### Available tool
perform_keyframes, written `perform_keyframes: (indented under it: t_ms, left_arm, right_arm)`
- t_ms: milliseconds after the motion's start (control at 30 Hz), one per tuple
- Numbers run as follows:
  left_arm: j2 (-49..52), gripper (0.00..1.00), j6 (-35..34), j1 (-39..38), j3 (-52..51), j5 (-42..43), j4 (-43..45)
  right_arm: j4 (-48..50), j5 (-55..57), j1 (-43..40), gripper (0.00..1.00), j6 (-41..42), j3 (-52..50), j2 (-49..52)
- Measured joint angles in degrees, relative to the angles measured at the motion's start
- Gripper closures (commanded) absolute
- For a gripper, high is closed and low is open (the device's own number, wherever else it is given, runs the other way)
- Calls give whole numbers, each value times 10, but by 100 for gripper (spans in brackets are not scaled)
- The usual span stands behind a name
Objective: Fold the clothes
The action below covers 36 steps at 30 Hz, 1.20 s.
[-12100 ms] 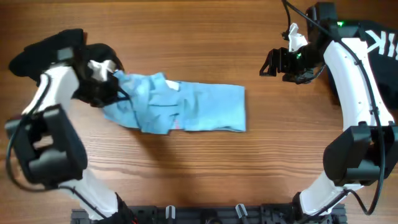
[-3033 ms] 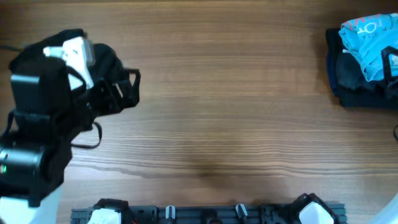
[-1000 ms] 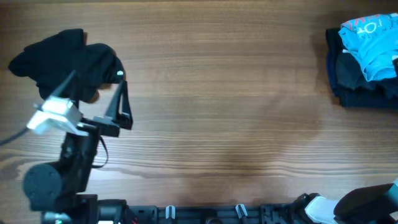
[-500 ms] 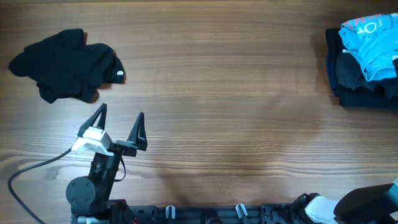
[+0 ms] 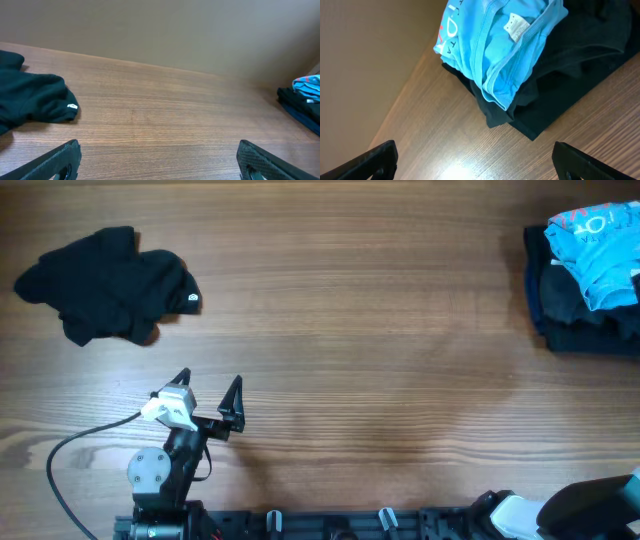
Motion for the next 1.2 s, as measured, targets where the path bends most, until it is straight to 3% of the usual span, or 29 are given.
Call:
perform_keyframes:
  t_ms: [967, 1200]
  left_arm:
    - [-5, 0, 0, 0, 0, 0, 0]
    - [-5, 0, 0, 0, 0, 0, 0]
  right_arm:
    - [0, 0, 1, 0, 0, 0, -5]
    - [0, 2, 5, 0, 0, -1, -144]
